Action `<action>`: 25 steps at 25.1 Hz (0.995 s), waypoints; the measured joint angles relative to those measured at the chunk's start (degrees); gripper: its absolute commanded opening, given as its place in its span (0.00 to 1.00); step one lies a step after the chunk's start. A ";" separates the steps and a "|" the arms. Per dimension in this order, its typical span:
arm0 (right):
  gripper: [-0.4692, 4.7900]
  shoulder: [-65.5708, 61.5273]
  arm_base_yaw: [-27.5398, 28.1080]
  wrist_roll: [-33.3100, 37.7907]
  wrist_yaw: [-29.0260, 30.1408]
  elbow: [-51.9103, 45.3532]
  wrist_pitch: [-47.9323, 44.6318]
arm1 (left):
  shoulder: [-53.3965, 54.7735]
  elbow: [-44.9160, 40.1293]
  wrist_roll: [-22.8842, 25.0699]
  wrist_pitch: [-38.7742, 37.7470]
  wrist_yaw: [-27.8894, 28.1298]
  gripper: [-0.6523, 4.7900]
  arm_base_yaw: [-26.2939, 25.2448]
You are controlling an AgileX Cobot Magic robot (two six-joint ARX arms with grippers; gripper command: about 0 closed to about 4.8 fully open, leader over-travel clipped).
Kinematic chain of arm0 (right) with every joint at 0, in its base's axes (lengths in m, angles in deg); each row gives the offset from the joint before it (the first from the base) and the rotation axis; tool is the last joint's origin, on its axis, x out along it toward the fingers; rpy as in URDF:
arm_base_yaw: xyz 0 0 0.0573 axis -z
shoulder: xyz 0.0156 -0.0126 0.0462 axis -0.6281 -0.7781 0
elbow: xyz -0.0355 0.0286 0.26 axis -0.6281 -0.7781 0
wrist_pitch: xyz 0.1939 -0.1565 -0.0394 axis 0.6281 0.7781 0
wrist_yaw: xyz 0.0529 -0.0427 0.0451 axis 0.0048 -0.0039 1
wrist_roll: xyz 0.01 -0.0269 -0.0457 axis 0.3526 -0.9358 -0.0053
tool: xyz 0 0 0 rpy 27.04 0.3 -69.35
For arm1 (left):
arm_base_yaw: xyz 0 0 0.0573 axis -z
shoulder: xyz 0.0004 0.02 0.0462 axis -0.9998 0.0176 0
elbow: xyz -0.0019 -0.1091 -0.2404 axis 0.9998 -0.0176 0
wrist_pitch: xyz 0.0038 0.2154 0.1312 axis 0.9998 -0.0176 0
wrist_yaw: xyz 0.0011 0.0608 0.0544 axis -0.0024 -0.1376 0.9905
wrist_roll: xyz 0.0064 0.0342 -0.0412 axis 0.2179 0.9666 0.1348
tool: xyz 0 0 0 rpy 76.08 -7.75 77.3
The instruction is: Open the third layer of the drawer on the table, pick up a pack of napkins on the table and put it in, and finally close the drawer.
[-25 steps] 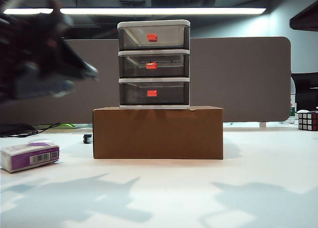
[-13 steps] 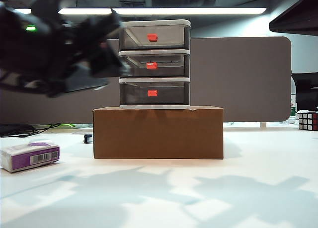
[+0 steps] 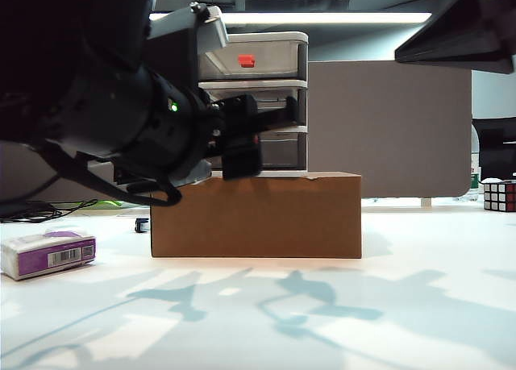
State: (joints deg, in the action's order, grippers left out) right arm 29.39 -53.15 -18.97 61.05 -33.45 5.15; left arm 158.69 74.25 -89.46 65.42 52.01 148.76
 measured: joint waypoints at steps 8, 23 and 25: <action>0.08 -14.27 -1.22 -1.97 0.61 12.33 0.00 | 4.76 6.03 0.85 3.98 4.79 0.51 -0.83; 0.08 -21.18 -3.39 -4.98 2.47 20.28 -0.37 | 11.04 12.46 2.16 3.56 8.46 0.51 -1.03; 0.08 -21.49 -3.41 -5.57 2.51 20.28 -0.42 | 11.04 12.46 2.32 3.61 8.48 0.51 -1.92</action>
State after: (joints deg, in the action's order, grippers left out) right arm 7.90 -56.56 -24.54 63.57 -13.17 4.73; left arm 169.73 86.70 -87.14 69.03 60.49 146.84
